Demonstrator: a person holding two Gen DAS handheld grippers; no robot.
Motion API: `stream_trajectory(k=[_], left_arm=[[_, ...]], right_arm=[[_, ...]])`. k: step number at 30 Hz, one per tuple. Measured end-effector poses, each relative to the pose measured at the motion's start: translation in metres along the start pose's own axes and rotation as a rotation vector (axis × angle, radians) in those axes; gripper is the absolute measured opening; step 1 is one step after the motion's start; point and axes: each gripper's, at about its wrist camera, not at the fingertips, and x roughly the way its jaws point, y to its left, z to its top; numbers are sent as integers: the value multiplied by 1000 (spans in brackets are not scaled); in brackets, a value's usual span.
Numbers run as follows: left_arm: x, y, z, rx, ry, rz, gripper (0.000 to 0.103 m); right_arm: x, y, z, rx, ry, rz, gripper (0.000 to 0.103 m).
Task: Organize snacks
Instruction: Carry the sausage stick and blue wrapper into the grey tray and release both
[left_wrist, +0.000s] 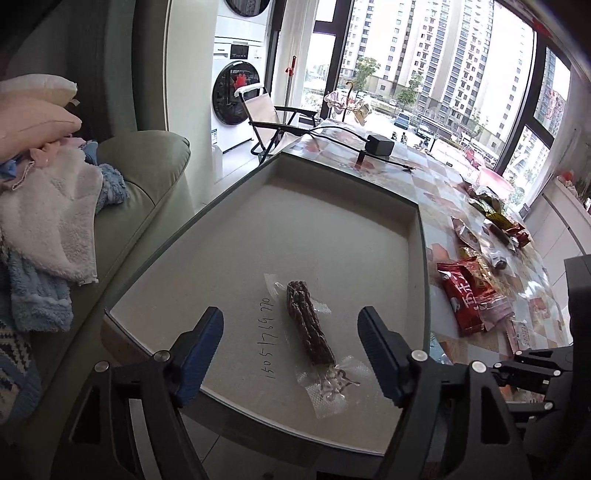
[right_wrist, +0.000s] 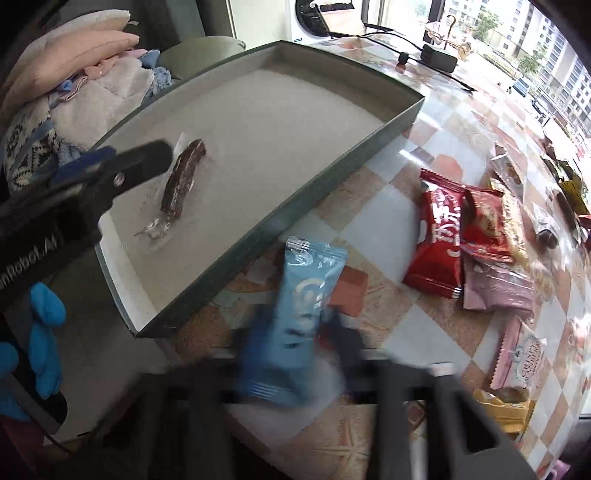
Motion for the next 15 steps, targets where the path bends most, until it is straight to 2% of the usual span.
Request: stream_trajectory(k=[5, 8, 11, 15], left_arm=[[0, 2, -4, -12, -2, -2, 78], [1, 5, -7, -16, 4, 5, 78], [0, 7, -9, -23, 3, 11, 78], [-3, 8, -10, -23, 3, 18, 78]], right_arm=[[-10, -31, -11, 109, -23, 114, 24], [-23, -45, -10, 163, -54, 148, 24], [-39, -49, -1, 178, -99, 171, 24], [-49, -32, 29, 146, -145, 199, 25]])
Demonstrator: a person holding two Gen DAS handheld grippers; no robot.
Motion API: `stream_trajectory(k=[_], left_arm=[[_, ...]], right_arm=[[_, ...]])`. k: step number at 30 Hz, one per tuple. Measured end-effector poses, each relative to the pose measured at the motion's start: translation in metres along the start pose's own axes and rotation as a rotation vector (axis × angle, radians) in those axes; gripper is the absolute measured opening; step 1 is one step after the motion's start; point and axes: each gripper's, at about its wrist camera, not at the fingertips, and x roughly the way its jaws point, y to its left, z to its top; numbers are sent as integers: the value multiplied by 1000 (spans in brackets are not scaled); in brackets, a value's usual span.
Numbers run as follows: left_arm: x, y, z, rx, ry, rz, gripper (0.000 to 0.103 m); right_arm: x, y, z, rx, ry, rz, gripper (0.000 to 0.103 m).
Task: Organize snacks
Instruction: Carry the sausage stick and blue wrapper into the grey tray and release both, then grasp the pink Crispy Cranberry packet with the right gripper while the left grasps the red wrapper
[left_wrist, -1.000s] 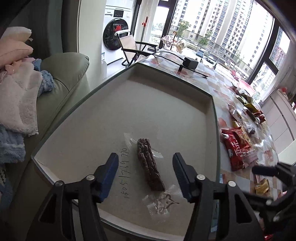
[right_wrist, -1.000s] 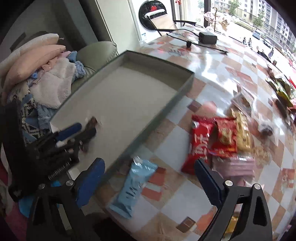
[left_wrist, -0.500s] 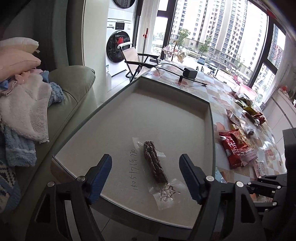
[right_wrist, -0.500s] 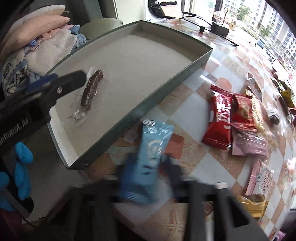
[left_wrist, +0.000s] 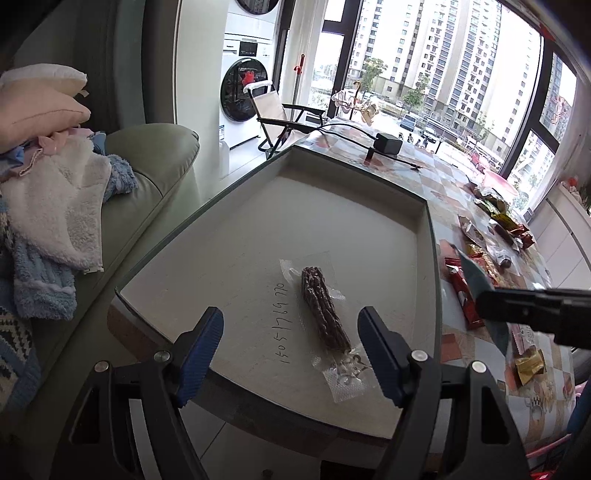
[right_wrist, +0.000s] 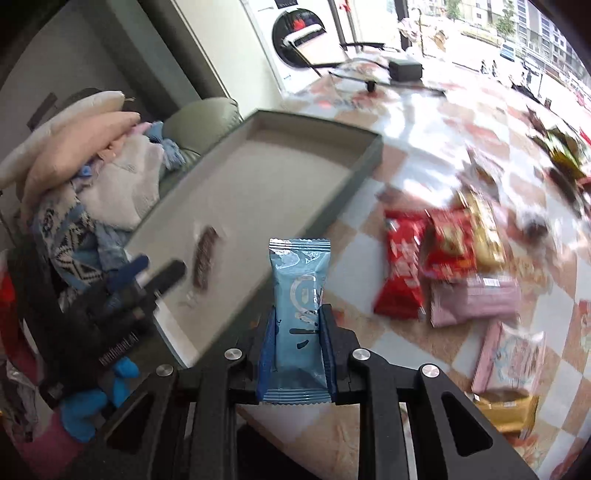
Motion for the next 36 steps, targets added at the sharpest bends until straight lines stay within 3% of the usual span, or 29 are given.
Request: stream_trajectory(k=[5, 11, 13, 14, 15, 20, 26, 32, 36], left_arm=[[-1, 1, -3, 7, 9, 12, 78], [-5, -3, -4, 41, 14, 6, 79], [-5, -10, -4, 66, 16, 2, 79], [-5, -14, -4, 79, 17, -3, 79], [-5, -19, -4, 89, 16, -11, 79], [-8, -62, -3, 169, 23, -87, 79], [-2, -140, -5, 259, 95, -205, 80], [39, -190, -1, 239, 184, -163, 80], [69, -201, 2, 199, 221, -118, 80]], right_arm=[[25, 31, 36, -60, 13, 37, 25], [51, 36, 47, -29, 78, 22, 27], [45, 23, 38, -3, 62, 7, 68], [42, 17, 34, 8, 41, -11, 97], [36, 9, 27, 16, 18, -51, 102], [6, -53, -20, 86, -17, -214, 102], [-14, -131, -60, 210, -20, -405, 102], [-7, -176, -69, 214, -7, -467, 102], [-26, -202, -88, 263, -63, -475, 102]])
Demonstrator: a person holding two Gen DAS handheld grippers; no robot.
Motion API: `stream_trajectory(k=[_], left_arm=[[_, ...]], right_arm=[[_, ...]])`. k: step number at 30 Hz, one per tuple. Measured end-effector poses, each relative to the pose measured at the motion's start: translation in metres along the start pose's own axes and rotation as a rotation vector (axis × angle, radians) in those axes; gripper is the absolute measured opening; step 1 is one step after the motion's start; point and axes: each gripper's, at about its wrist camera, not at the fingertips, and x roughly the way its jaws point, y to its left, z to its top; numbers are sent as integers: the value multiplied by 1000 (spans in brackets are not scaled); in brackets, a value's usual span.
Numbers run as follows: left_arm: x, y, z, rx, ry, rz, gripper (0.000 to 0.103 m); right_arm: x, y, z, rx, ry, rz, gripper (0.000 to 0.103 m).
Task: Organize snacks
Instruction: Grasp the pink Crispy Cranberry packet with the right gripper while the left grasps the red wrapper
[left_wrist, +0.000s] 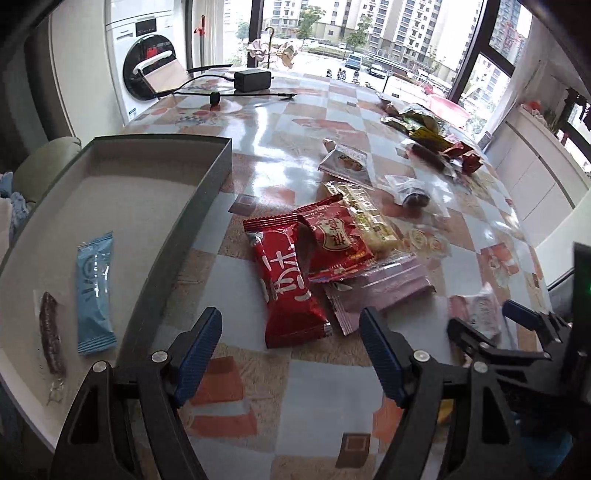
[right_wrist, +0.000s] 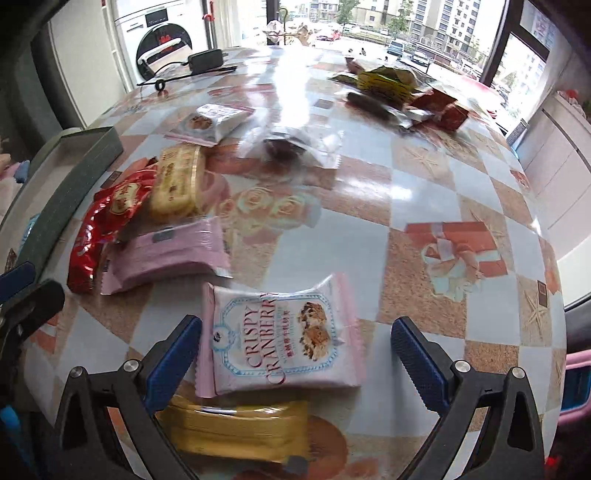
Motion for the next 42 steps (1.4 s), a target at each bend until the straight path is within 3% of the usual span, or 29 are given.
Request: stream_trajectory(k=[3, 9, 15, 18, 24, 28, 32, 42], left_arm=[[20, 0, 5, -39, 19, 13, 80], [30, -9, 9, 30, -56, 90, 80], [16, -25, -17, 136, -72, 47, 76], [11, -25, -24, 140, -82, 29, 76], [21, -14, -5, 68, -71, 31, 86], [25, -18, -7, 99, -95, 65, 90], [29, -22, -7, 127, -78, 42, 102], [29, -23, -9, 134, -76, 41, 103]], right_arm=[[-4, -22, -7, 15, -30, -1, 102], [-8, -23, -11, 6, -67, 8, 102], [-8, -22, -14, 7, -85, 10, 103], [-8, -22, -14, 8, -85, 9, 103], [-8, -22, -14, 8, -85, 10, 103], [-8, -22, -14, 7, -86, 11, 103], [-8, -22, -14, 7, -86, 11, 103], [-8, -22, -14, 6, -87, 11, 103]])
